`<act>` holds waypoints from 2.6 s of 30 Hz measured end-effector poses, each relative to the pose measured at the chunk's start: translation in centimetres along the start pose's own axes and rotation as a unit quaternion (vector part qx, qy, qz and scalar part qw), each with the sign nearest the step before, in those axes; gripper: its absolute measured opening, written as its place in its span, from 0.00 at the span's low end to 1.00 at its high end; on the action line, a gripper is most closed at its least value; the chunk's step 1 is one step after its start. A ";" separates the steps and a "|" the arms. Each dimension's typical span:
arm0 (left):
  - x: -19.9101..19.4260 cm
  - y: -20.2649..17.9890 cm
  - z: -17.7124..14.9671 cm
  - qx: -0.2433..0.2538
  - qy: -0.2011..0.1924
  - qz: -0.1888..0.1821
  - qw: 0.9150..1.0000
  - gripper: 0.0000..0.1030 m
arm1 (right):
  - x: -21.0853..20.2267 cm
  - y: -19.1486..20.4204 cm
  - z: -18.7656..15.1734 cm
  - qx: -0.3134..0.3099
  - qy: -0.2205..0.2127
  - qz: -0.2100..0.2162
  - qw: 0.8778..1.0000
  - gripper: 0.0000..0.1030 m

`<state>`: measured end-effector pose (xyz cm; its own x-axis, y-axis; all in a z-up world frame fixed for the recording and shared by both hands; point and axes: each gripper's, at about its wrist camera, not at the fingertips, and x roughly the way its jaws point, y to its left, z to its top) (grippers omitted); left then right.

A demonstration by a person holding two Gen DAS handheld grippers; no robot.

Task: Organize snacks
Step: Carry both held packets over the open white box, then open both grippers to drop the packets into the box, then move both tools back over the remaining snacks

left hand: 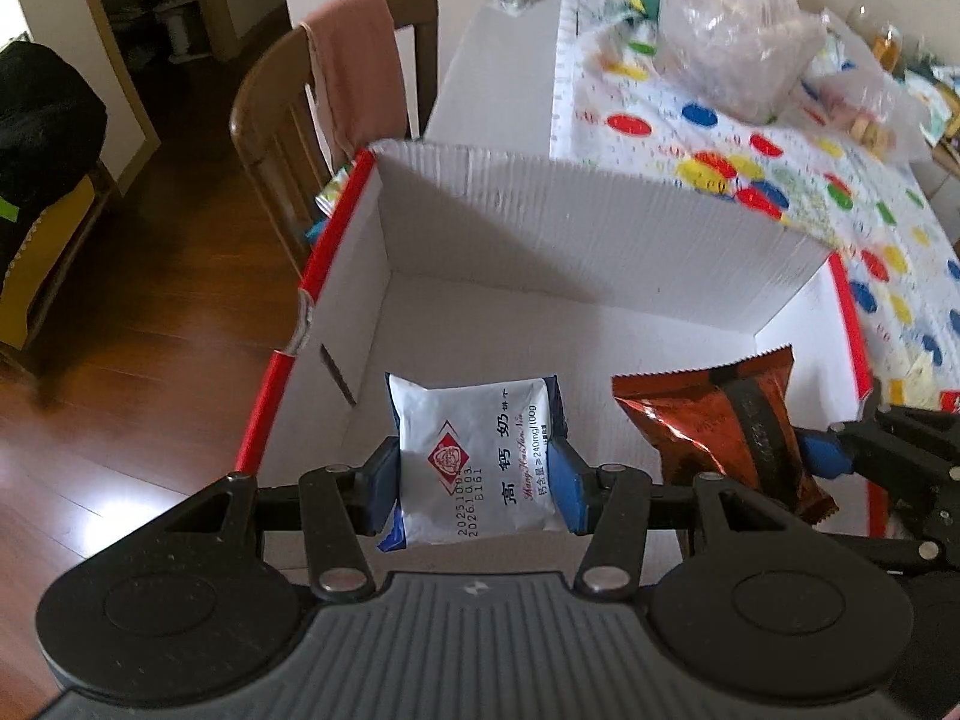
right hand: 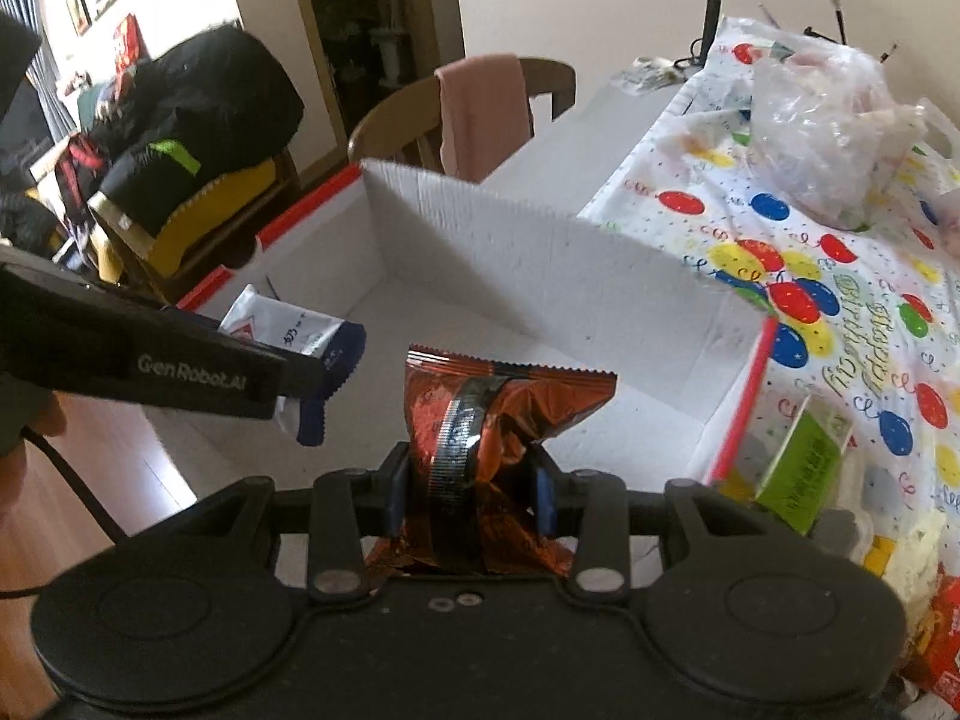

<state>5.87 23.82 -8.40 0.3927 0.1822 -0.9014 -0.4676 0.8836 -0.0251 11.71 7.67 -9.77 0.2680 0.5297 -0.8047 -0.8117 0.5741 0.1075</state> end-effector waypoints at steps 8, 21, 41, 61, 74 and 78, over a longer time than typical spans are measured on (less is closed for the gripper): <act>2.2 -0.4 -0.7 0.026 0.035 0.004 0.999 0.50 | 2.3 0.2 -0.4 0.002 0.041 0.000 0.999 0.37; 4.1 -0.7 -1.6 0.040 0.072 0.011 0.997 0.51 | 3.7 0.9 -1.0 -0.004 0.082 -0.011 0.997 0.39; -3.9 -0.6 -1.8 0.027 -0.034 -0.048 0.998 0.59 | -3.7 -0.7 -0.1 0.042 -0.012 0.006 0.999 0.53; -10.9 -6.3 -3.0 0.070 -0.154 -0.113 0.979 0.74 | -13.8 -4.8 -2.2 0.102 -0.128 0.008 0.987 0.79; -11.4 -13.1 -4.5 0.089 -0.167 -0.142 0.972 0.80 | -18.2 -10.0 -6.7 0.128 -0.160 -0.009 0.979 0.99; -10.5 -15.8 -4.7 0.090 -0.153 -0.147 0.973 0.80 | -19.0 -11.9 -8.1 0.122 -0.154 -0.020 0.980 1.00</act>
<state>5.39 5.85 -0.55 0.7184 0.0061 -0.6956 -0.1637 0.9734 -0.1606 12.10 -14.33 -0.50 0.4712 0.6459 -0.6006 -0.6588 0.7105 0.2473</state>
